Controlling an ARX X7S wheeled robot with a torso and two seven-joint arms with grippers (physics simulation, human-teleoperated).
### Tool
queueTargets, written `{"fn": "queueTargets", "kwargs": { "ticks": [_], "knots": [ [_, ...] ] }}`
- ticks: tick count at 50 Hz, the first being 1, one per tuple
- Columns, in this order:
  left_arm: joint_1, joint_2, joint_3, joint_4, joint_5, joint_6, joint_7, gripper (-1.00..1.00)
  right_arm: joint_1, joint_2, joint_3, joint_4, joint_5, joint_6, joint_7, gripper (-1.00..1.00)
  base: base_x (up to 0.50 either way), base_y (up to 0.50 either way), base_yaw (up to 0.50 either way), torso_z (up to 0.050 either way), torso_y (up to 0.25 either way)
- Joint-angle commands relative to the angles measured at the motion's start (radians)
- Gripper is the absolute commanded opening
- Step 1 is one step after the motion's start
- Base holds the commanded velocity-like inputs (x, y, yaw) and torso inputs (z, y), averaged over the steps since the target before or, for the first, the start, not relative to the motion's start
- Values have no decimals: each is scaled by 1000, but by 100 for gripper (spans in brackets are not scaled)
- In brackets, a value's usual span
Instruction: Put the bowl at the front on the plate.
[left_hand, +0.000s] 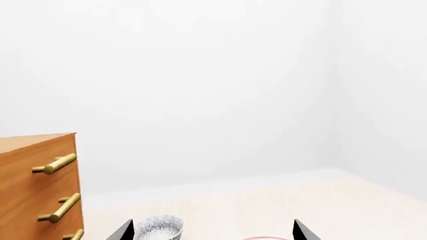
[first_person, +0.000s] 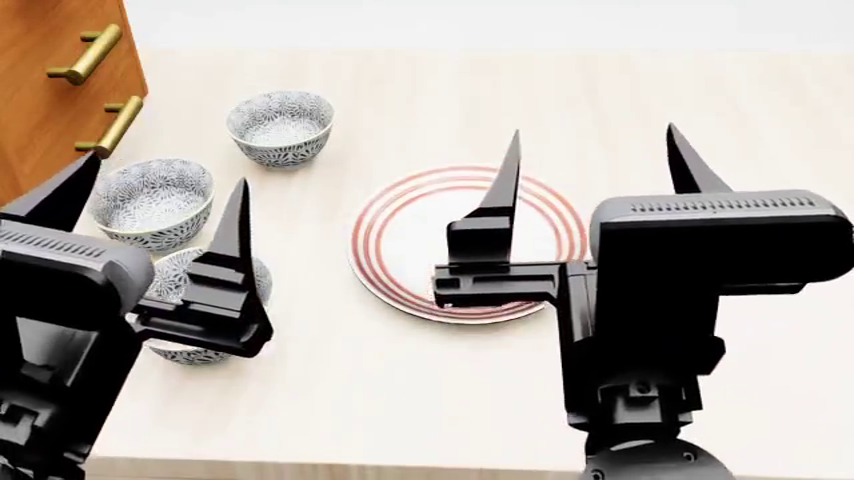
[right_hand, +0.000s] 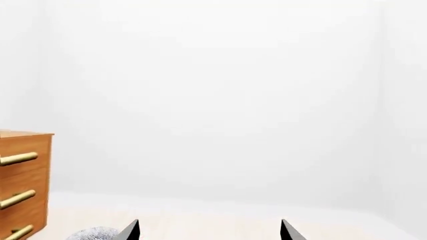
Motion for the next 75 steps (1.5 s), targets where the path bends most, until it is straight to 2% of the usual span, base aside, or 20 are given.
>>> {"fn": "queueTargets", "kwargs": {
  "ticks": [1,39,58,75],
  "knots": [
    [-103,15,-13,40,-39,-92,-18,100,68,13,15,-11,15,41,4,100,0,0,0,0,0],
    [-379,15,-50,15,-125,-232,-52,100,274,43,43,-22,79,183,0,100,0,0,0,0,0],
    [-466,10,-56,-12,-156,-256,-58,100,354,59,36,25,91,202,-10,100,0,0,0,0,0],
    [-478,-4,-43,-21,-174,-248,-60,100,378,68,29,40,105,216,-15,100,0,0,0,0,0]
  ]
}}
